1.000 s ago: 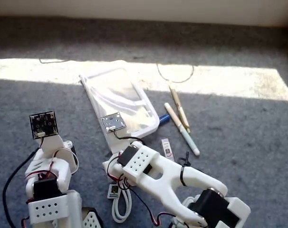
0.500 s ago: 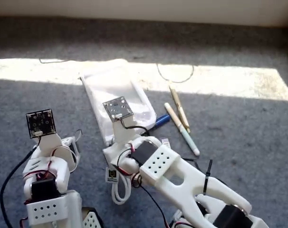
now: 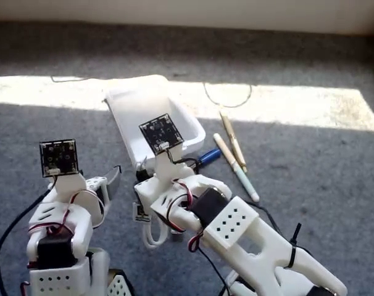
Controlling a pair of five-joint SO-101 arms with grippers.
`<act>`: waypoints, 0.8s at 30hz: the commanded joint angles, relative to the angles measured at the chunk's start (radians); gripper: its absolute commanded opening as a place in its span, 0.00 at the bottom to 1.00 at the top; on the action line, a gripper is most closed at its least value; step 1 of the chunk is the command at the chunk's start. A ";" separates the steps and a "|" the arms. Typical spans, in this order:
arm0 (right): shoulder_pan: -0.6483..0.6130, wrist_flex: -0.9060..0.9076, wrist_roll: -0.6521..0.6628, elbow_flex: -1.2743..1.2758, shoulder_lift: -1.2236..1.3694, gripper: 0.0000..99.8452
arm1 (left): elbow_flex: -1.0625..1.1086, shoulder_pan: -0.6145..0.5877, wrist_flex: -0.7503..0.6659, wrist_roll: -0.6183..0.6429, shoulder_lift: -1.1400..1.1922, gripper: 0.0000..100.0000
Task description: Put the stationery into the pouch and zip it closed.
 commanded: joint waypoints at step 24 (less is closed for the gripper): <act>0.007 0.002 0.003 -0.016 -0.084 0.02 | 0.101 0.113 -0.170 0.012 -0.012 0.34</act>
